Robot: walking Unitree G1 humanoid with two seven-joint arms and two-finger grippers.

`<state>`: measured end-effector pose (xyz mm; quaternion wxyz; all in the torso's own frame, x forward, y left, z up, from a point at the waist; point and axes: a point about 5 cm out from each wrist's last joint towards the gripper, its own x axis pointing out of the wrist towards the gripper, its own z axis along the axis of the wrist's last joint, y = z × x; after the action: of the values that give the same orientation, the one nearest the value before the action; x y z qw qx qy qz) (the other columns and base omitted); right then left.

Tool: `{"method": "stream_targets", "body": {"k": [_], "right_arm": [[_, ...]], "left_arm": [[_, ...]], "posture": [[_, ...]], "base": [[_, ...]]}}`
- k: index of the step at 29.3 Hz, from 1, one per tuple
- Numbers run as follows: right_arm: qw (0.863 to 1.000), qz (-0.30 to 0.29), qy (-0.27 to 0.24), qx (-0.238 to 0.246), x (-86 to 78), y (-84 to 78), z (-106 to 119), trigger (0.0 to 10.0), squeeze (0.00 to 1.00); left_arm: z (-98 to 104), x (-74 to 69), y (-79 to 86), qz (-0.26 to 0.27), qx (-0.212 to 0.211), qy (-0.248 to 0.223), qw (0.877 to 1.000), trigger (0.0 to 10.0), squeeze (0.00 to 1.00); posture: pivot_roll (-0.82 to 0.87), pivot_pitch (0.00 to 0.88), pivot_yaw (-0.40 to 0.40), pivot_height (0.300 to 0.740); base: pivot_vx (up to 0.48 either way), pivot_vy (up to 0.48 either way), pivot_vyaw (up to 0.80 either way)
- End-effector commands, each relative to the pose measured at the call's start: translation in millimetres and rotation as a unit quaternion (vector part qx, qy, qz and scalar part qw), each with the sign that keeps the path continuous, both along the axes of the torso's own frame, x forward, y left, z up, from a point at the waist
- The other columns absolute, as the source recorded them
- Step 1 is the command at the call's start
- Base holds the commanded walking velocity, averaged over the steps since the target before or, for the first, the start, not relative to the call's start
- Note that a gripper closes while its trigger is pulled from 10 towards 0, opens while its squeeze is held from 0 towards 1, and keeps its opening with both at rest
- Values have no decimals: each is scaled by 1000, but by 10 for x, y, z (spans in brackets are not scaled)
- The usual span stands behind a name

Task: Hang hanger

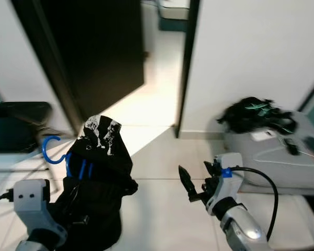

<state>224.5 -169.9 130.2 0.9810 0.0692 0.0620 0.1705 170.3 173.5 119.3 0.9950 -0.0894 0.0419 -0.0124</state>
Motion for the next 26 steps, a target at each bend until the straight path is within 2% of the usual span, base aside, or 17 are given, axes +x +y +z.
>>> {"method": "stream_targets", "body": {"k": [1,14,18,21,26], "right_arm": [[1000,1,5,3,-10,6,-10,10000,0],[1000,0,6,4,5,0,-11,10000,0],[1000,0,6,5,13,-3,-14,10000,0],[1000,1,-2,7,94,-26,2,10000,0],[1000,-2,-10,-3,181,-54,18,10000,0]], "left_arm": [[84,16,-1,1,2,-21,1000,10000,0],[86,33,-8,-3,-3,-24,1000,10000,0],[77,45,-24,-17,-14,-23,999,10000,0],[77,107,-23,-73,-36,-26,996,10000,0],[80,146,15,-79,-20,-26,996,10000,0]], "posture": [[78,76,-62,740],[76,71,-64,740],[75,66,-64,740],[63,46,-57,740],[56,31,-56,740]], "base": [[0,0,738],[0,0,738],[0,0,738],[0,0,738],[0,0,738]]}}
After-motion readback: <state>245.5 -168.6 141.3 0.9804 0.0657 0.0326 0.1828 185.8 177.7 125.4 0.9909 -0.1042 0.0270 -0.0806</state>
